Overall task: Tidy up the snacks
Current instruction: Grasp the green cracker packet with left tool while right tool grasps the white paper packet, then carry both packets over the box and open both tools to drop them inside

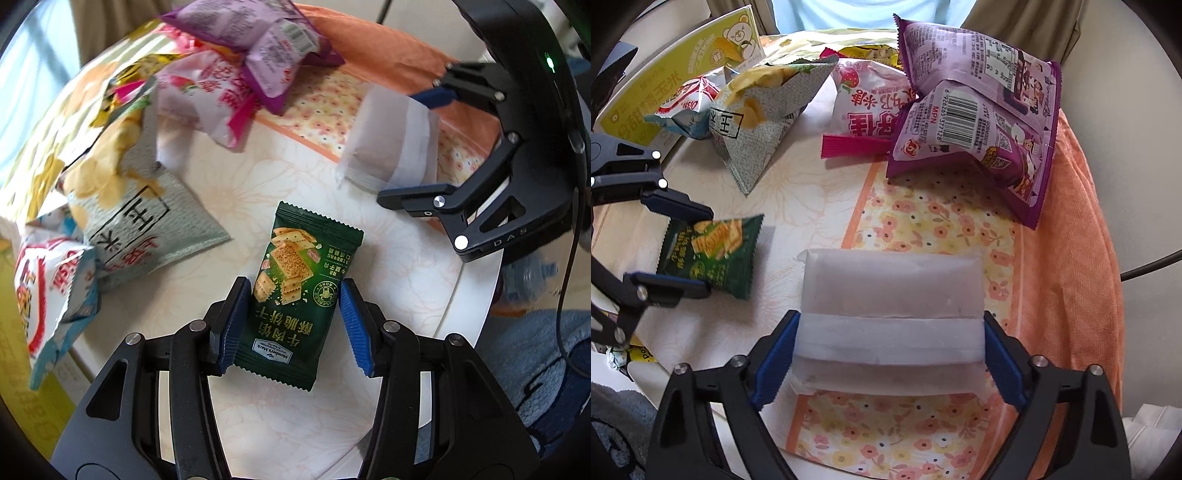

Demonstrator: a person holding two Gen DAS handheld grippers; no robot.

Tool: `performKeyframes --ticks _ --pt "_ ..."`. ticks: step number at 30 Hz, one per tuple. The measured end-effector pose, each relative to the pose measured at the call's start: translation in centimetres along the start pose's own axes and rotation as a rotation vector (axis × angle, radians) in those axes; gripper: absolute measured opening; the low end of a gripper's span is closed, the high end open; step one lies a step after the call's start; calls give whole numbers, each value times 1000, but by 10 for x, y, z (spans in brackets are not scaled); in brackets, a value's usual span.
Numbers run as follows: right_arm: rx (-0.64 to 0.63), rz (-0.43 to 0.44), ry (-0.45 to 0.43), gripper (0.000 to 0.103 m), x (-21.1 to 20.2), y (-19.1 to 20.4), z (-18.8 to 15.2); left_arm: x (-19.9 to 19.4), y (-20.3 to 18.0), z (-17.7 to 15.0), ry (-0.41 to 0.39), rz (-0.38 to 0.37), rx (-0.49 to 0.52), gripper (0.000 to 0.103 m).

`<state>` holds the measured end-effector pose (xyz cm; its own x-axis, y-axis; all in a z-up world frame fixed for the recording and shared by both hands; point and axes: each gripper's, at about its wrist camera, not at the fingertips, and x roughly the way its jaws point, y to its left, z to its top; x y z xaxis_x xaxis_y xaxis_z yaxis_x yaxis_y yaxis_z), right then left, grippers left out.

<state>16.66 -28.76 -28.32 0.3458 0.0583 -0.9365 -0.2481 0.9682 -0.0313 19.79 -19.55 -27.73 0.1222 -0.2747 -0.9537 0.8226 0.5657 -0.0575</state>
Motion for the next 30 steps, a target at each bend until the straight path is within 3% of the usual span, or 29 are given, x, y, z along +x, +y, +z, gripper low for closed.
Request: performKeyframes --ticks 3,6,11,19,25,30 --pt "-8 1 -8 76 -4 -1 -6 -4 4 1 -11 2 -36 46" --pt "-7 8 -25 71 -20 -5 -12 -14 9 -1 -29 7 -69 46" --pt "14 20 -77 71 -47 -11 -10 -41 8 1 -62 39 -113 46" --pt "-20 20 -184 71 -112 -11 2 -111 15 7 -191 118 -235 46" --pt "-65 91 -274 71 -158 -8 33 -164 16 2 -276 212 -347 46" --pt "-140 130 -339 71 -185 22 63 -202 32 -17 -338 263 -444 46"
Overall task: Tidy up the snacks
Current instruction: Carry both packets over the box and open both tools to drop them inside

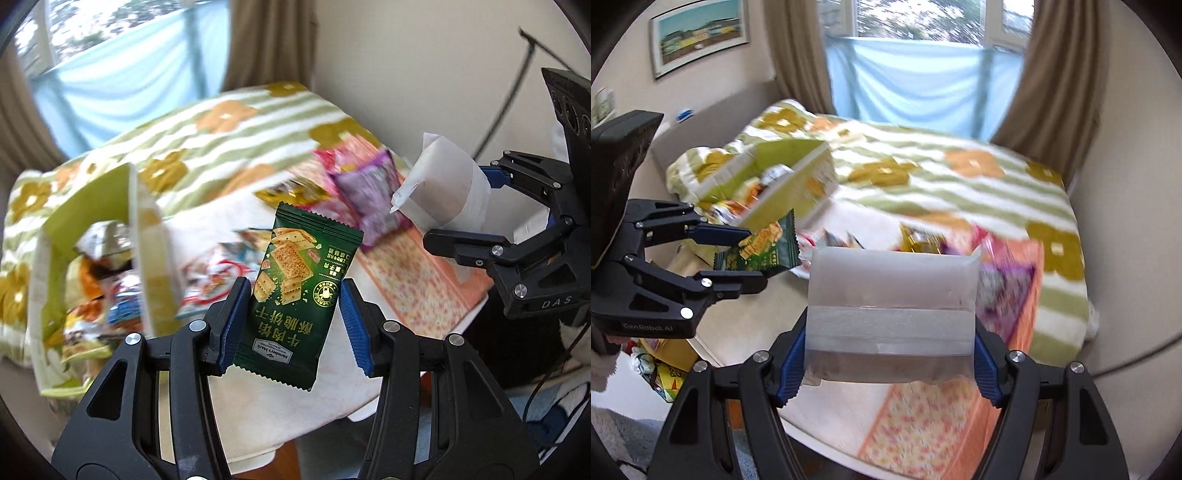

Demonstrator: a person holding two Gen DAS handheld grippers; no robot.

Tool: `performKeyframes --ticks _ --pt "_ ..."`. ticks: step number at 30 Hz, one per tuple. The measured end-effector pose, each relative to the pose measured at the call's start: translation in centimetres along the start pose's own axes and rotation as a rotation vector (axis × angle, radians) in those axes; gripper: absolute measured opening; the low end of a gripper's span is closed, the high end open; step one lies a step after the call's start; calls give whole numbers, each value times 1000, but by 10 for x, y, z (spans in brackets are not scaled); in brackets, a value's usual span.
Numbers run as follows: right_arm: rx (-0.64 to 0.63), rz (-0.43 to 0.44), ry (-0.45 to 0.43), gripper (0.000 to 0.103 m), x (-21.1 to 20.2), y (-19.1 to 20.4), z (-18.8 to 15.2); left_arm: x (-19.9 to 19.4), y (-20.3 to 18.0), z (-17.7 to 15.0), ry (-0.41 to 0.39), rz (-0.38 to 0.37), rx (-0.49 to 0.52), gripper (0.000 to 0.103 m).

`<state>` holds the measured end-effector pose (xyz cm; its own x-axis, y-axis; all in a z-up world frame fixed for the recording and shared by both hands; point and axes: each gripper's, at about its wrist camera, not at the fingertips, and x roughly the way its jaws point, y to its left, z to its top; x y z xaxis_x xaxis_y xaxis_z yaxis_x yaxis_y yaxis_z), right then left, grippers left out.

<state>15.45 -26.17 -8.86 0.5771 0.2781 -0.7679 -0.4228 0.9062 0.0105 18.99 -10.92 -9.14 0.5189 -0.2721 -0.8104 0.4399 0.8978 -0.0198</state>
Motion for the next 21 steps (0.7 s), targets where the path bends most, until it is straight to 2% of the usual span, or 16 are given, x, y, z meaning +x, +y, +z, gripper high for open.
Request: performKeyframes --ticks 7,14,21 --pt "-45 84 -39 71 12 51 49 -24 72 -9 -36 53 -134 46" --pt "-47 137 -48 71 49 121 94 -32 176 -31 -25 117 -225 46" --pt "15 160 14 71 100 179 123 -15 260 -57 22 137 -268 46"
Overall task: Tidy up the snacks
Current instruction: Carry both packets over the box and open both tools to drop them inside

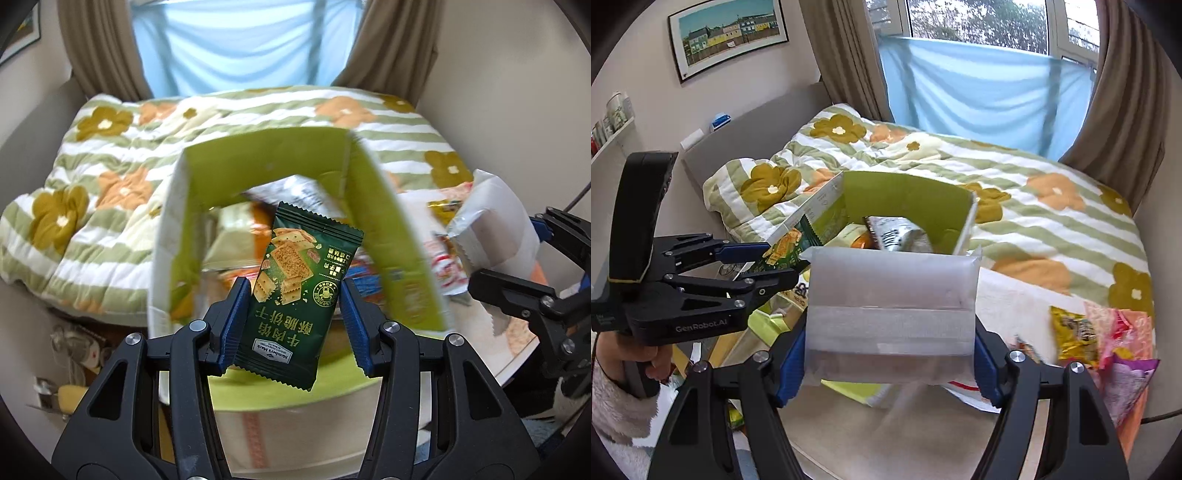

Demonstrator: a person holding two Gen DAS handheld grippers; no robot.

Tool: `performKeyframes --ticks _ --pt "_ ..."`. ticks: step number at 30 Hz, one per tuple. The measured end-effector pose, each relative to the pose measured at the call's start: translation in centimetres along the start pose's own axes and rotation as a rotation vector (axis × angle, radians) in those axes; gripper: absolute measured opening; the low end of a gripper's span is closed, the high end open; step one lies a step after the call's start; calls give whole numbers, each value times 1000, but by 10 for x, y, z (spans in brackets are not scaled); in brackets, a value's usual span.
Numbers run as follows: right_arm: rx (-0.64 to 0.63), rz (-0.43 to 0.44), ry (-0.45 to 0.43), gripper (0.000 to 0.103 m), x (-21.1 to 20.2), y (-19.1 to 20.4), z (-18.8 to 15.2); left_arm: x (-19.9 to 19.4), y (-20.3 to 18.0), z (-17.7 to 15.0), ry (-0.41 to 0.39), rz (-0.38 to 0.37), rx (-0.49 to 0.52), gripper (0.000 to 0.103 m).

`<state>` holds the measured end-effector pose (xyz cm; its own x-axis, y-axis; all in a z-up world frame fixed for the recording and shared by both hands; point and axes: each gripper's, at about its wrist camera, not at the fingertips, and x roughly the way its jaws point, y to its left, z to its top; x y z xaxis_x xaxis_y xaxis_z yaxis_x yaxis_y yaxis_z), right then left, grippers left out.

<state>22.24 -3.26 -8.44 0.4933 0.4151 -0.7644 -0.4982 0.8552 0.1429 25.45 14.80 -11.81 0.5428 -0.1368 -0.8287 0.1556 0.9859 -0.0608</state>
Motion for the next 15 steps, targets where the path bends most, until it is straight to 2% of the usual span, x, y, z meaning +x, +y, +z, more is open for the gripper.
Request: performKeyframes --ticks 8,10,11,12,15 --pt "91 -44 74 71 42 29 0 35 35 -9 68 -56 22 48" --pt "113 -54 92 71 50 30 -3 40 37 -9 78 -66 30 69" --pt "121 -56 100 71 53 30 -4 42 38 -10 81 -56 31 93" --pt "128 -57 110 71 57 30 -5 40 39 -12 71 -56 29 103" --pt "117 -76 132 71 61 30 -9 34 42 -13 55 -74 13 103"
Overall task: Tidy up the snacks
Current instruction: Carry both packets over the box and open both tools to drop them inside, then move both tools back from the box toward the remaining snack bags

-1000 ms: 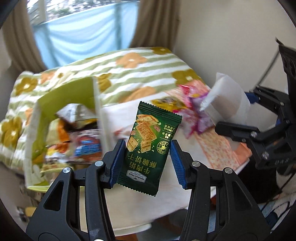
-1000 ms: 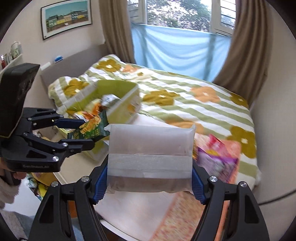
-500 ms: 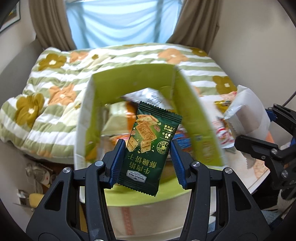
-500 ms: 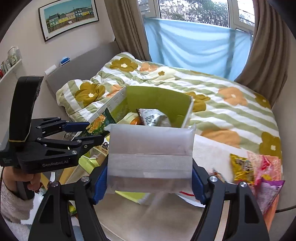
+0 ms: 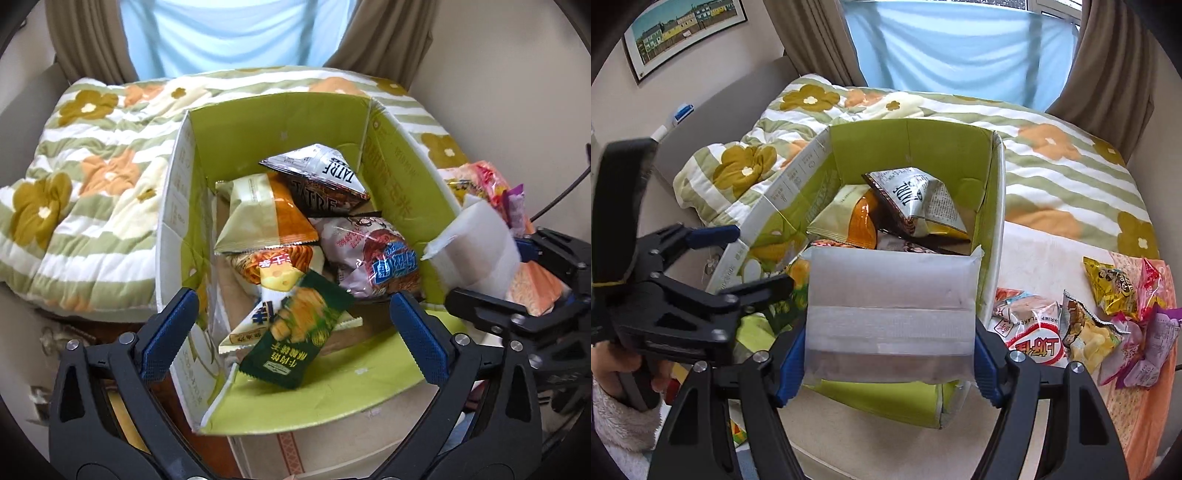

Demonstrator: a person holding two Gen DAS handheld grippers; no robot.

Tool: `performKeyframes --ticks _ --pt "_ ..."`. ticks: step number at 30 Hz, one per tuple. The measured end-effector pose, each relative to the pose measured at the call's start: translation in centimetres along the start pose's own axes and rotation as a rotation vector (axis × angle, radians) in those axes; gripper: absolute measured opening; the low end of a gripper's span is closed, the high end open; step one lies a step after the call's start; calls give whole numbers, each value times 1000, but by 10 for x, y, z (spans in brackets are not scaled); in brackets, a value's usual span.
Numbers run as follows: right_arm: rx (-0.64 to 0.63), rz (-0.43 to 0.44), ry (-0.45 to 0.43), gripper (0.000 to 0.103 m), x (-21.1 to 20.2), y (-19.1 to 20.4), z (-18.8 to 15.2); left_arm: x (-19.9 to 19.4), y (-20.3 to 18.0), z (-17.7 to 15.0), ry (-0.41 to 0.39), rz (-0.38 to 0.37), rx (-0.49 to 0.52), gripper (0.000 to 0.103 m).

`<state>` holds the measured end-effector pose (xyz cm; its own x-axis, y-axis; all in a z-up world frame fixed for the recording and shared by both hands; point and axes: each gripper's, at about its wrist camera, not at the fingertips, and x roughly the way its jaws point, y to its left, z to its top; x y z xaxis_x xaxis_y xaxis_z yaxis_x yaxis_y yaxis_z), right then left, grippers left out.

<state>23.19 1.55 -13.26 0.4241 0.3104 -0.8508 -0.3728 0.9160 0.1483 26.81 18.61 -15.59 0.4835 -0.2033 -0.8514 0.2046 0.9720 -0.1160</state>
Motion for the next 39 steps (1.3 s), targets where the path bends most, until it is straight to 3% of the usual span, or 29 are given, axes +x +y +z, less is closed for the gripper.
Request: performKeyframes --ticks 8,16,19,21,23,32,39 --pt "4 16 -8 72 2 2 1 -26 11 -4 -39 100 -103 103" --pt "28 42 14 73 18 12 9 -31 23 -4 -60 118 -136 103" --pt "42 43 47 76 25 13 7 -29 28 -5 -52 107 -152 103" --pt "71 53 49 89 25 11 6 -24 32 -7 -37 89 -175 103" --pt "75 46 32 92 20 12 7 -21 36 -9 -33 67 -190 103" --pt "78 0 18 92 11 19 -7 -18 36 -17 -21 39 -167 103" --pt "111 -34 -49 92 -14 26 -14 -25 23 -20 -33 -22 -112 103"
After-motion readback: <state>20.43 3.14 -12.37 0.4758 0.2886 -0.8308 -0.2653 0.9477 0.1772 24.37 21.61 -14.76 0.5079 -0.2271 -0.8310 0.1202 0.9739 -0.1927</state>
